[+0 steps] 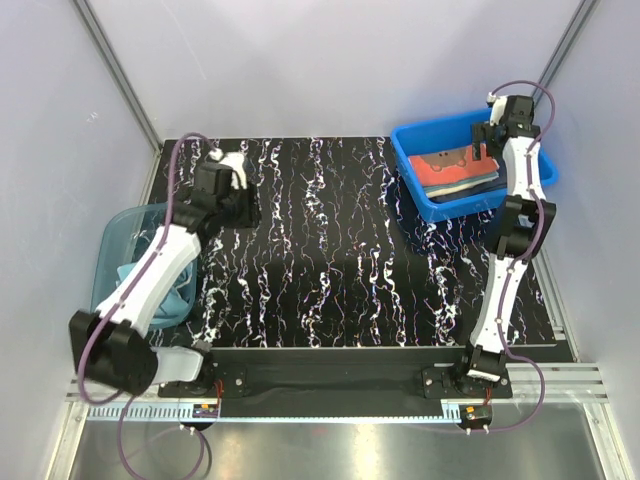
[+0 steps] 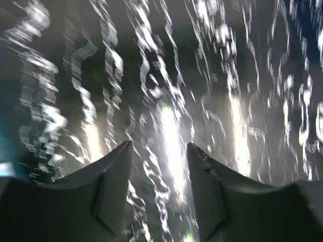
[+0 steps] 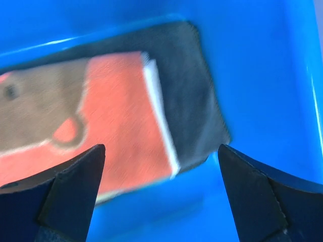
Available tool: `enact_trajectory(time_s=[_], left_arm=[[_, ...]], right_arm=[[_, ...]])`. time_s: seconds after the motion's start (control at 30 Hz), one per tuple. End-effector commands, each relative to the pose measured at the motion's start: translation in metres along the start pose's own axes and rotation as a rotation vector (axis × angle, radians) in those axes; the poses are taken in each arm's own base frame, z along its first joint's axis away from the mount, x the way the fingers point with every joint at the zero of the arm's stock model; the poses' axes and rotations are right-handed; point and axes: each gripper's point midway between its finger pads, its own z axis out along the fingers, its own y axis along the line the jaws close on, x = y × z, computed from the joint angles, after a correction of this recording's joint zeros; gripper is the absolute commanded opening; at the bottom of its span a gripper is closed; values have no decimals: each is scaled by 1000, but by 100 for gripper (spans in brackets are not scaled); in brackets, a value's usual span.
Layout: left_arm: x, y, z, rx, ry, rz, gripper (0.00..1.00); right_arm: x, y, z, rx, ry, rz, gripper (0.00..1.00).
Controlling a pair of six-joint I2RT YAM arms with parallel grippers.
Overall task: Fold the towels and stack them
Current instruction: Neatly place the folded towel into the bin, then grab crumpled towel
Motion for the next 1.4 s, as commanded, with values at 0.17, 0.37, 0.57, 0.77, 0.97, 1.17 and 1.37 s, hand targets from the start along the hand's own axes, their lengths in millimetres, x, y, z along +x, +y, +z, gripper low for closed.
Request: enact_trajectory(time_s=[0.17,0.37,0.57,0.77,0.97,1.17,1.37], left_arm=[[-78,76,-77,-370,-394,-108,63],[-25,168,-86,-657,-252,-229,63],[43,226,-73,-712,-101,-404,65],[85,228,-24,-622,122,-487,66],[124,236,8,-636,250,-577,39],[52,217,-24,-524,146,-522,0],[-133,103,-139,-271,-324,-271,0]], right_arm=[[-97,126,-184,-254,-252,139,100],[-84,239,-267,-571,-226,292,100],[-45,286,-286,-733,-173,219,100],[-32,290,-284,-748,-137,205,100],[-32,298,-292,-804,-127,219,100],[-34,295,-304,-802,-158,189,100],[-61,281,-326,-781,-304,239,100]])
